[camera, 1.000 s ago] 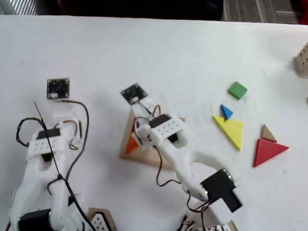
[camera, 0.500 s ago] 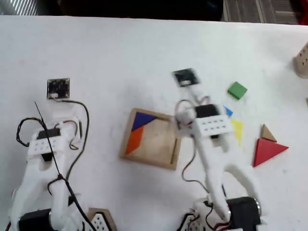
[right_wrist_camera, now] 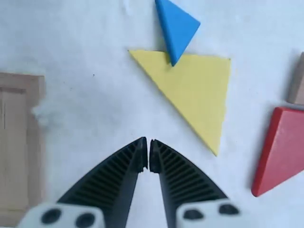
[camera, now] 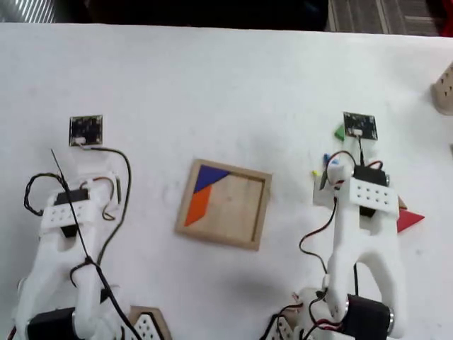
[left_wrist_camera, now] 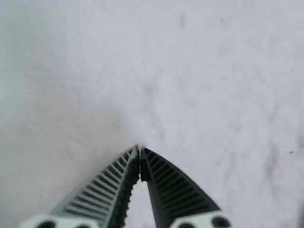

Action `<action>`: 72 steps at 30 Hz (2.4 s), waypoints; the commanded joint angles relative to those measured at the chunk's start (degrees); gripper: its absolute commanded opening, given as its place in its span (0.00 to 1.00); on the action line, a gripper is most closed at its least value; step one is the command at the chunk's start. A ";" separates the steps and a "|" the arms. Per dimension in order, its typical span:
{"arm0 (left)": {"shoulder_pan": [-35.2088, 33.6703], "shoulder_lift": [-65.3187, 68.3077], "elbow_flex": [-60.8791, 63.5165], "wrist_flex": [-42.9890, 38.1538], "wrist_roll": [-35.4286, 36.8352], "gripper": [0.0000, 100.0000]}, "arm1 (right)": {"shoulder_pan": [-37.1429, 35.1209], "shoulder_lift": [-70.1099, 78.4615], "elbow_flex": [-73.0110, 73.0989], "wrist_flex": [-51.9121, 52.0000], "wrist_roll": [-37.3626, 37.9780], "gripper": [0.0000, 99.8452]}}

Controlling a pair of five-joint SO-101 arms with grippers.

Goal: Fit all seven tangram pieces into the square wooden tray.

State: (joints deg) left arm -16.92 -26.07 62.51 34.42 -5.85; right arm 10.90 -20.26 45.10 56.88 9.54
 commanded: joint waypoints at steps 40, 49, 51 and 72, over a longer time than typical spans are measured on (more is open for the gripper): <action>-0.22 -0.48 -0.09 -0.79 0.35 0.03 | -5.23 -2.59 6.86 -11.38 0.97 0.03; -0.22 -0.48 0.00 -0.79 0.35 0.03 | 2.95 -2.68 6.42 -10.42 0.88 0.03; -0.22 -0.48 0.00 -0.79 0.35 0.03 | 5.85 -2.68 6.07 -10.77 0.88 0.03; -0.13 -0.48 0.00 -0.97 0.35 0.03 | 21.23 -1.98 -13.89 4.44 22.77 0.16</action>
State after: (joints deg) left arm -16.92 -26.07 62.86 34.42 -5.85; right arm 31.56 -20.26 35.16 59.08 28.18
